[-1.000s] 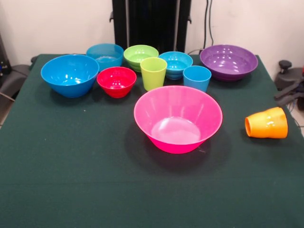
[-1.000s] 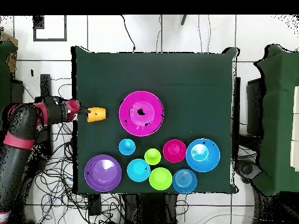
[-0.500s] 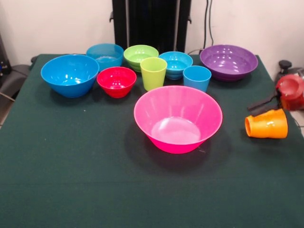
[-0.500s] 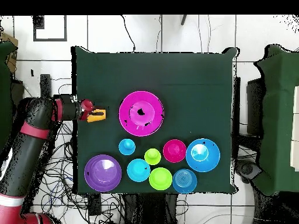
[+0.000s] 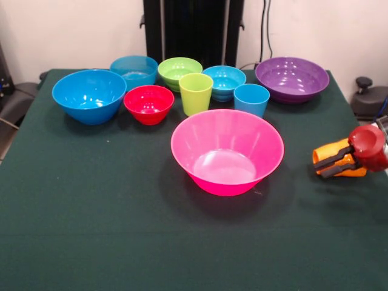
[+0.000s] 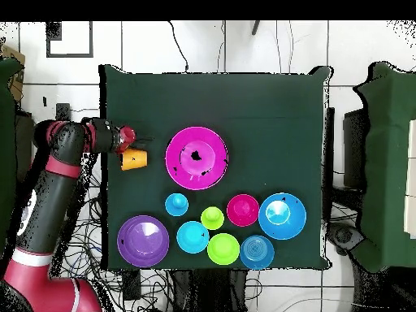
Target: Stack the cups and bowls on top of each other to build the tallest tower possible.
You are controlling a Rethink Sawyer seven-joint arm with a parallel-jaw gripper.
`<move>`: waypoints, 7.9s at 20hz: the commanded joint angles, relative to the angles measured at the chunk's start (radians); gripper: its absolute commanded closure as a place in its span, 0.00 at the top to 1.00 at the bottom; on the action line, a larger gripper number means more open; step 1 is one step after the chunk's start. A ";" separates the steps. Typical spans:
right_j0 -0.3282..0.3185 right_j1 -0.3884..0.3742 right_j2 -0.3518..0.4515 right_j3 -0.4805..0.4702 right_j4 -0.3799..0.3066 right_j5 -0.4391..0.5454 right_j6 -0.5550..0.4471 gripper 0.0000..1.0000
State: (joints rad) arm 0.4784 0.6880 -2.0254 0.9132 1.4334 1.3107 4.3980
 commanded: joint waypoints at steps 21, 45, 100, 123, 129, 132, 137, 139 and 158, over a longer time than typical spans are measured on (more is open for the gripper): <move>0.051 -0.046 -0.005 -0.144 0.077 0.136 0.317 1.00; 0.179 0.035 0.153 -0.087 -0.006 0.027 0.306 1.00; 0.283 0.050 0.338 0.057 -0.113 -0.120 0.238 1.00; 0.307 -0.019 0.361 0.104 -0.148 -0.086 0.143 1.00; 0.317 -0.051 0.373 0.118 -0.166 -0.075 0.121 1.00; 0.320 -0.060 0.382 0.122 -0.177 -0.076 0.116 1.00; 0.308 -0.059 0.386 0.113 -0.192 -0.092 0.122 1.00; 0.309 -0.060 0.392 0.117 -0.199 -0.098 0.119 1.00; 0.391 -0.050 0.526 0.195 -0.266 -0.325 -0.057 1.00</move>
State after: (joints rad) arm 0.8478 0.6191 -1.6559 1.1516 1.2394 1.0955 4.3980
